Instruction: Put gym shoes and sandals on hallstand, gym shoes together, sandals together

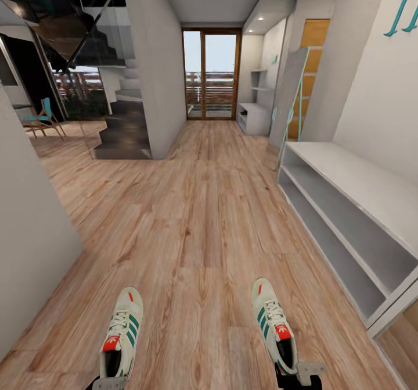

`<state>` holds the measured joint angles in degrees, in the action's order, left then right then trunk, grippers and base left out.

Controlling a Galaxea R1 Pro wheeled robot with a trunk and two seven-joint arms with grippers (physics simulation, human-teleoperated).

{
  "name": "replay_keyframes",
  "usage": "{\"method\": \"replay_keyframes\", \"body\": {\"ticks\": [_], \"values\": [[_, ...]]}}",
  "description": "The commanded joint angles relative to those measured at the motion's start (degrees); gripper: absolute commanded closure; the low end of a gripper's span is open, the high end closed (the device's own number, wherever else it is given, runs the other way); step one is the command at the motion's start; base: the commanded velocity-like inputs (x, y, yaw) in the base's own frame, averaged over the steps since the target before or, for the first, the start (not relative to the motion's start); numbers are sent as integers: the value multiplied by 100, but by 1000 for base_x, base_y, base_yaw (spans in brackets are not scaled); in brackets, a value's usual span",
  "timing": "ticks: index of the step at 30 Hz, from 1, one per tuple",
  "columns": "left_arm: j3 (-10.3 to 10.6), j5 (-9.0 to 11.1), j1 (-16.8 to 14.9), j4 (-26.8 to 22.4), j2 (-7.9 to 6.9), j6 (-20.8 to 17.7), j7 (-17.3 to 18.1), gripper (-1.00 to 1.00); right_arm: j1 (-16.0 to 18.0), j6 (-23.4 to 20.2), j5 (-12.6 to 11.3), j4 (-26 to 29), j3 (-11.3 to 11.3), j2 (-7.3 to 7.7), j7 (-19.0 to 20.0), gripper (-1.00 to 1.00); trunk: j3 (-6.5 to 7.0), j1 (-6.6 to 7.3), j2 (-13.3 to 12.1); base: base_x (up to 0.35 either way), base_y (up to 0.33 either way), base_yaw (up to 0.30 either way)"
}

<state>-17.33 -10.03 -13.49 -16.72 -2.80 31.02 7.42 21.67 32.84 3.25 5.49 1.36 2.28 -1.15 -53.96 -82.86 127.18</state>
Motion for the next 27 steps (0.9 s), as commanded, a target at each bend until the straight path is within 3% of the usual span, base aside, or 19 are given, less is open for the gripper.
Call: {"method": "replay_keyframes", "body": {"ticks": [1, 27], "values": [[-51, -51, -5, 2, 4, 19, 32, 100, 4, 15, 35, -4, 17, 0, -13, 100, -5, -2, 2, 339, 0, 0], [-51, -51, -5, 2, 6, 18, 35, 100, 4, 21, 44, 5, 14, 1, -26, 100, -5, -2, 2, 339, 0, 0]]}}
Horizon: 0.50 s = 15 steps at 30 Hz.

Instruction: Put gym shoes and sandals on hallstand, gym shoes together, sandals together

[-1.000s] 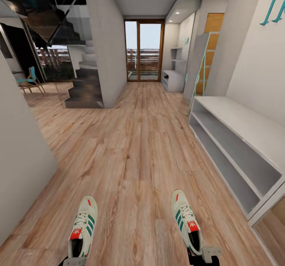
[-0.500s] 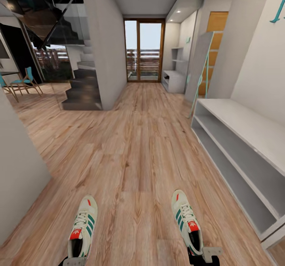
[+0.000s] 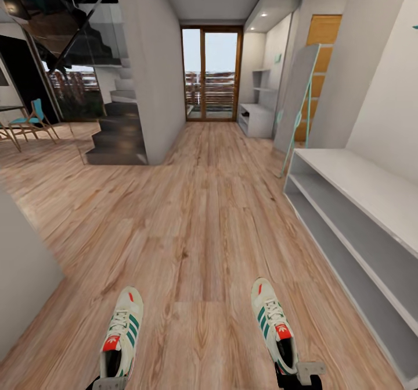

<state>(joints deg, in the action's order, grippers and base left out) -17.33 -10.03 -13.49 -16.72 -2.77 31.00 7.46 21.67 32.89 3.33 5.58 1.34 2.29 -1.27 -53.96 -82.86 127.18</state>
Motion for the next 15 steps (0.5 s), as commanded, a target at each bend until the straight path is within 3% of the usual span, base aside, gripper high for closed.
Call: {"method": "replay_keyframes", "body": {"ticks": [1, 15], "values": [[-51, -52, -5, 2, 4, 20, 31, 100, 4, 16, 36, -4, 15, 0, -14, 100, -5, -2, 2, 339, 0, 0], [-50, -52, -5, 4, 4, 20, 29, 100, 4, 16, 41, -4, 15, 0, -14, 100, -5, -2, 2, 339, 0, 0]]}}
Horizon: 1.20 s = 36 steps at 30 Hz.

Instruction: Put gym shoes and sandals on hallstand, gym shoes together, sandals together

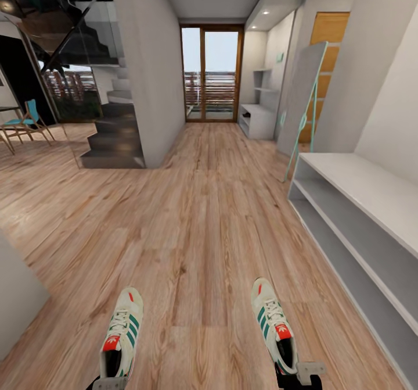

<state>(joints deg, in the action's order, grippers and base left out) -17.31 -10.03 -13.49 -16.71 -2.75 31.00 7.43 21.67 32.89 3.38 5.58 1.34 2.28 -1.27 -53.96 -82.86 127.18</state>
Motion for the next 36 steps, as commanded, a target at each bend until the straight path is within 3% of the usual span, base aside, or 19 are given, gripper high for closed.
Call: {"method": "replay_keyframes", "body": {"ticks": [1, 36], "values": [[-52, -51, -5, 2, 3, 20, 31, 100, 4, 16, 37, -4, 16, 0, -14, 100, -5, -2, 2, 339, 0, 0], [-49, -51, -5, 10, 3, 20, 37, 100, 4, 16, 40, -4, 16, 0, -14, 100, -5, -2, 2, 339, 0, 0]]}}
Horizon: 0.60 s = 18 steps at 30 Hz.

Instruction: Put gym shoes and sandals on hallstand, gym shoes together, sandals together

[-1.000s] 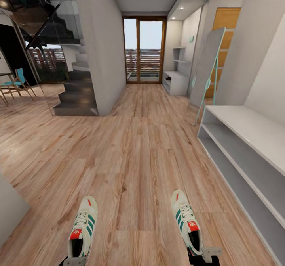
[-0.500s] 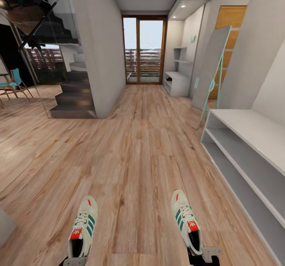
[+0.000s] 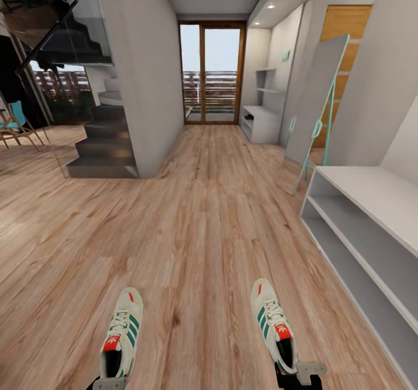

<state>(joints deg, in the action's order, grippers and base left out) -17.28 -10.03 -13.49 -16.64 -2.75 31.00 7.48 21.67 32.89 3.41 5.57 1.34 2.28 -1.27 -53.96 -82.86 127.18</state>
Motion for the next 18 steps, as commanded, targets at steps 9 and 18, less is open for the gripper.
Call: {"method": "replay_keyframes", "body": {"ticks": [9, 18], "values": [[-49, -52, -5, 2, 3, 20, 33, 100, 4, 16, 37, -4, 16, 0, -14, 100, -5, -2, 2, 339, 0, 0], [-47, -52, -5, 3, 8, 21, 34, 100, 4, 16, 37, -4, 16, 0, -14, 100, -5, -2, 2, 339, 0, 0]]}}
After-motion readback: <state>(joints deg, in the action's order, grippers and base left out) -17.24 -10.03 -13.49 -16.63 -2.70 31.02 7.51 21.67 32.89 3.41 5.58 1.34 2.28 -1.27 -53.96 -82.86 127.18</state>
